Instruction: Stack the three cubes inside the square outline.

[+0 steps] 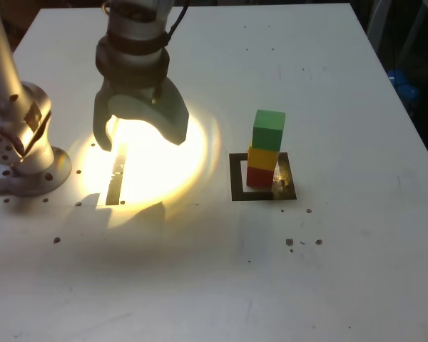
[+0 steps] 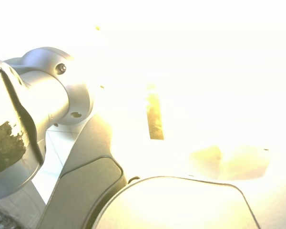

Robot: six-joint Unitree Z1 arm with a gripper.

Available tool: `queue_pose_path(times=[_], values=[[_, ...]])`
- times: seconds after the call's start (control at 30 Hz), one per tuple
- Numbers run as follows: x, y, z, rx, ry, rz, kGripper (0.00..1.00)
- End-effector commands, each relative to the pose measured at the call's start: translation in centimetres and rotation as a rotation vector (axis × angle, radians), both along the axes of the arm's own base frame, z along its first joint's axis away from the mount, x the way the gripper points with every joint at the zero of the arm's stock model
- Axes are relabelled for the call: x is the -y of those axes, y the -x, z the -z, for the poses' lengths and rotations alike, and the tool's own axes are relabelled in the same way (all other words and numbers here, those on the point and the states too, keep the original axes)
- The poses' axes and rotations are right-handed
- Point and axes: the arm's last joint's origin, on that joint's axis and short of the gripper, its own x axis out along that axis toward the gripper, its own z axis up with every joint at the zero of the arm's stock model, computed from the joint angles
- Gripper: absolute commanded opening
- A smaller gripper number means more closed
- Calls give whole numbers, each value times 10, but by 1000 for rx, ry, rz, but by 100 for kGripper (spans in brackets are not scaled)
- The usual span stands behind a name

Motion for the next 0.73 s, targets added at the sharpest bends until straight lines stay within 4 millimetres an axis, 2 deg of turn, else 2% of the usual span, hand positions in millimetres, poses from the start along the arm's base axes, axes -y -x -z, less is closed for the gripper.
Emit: queue_pose_path(times=[0.0,0.4,0.7], values=[[0,3,3,-1,4,-3,100],[-3,22,31,-47,25,-26,100],[-4,27,35,-56,28,-32,100]])
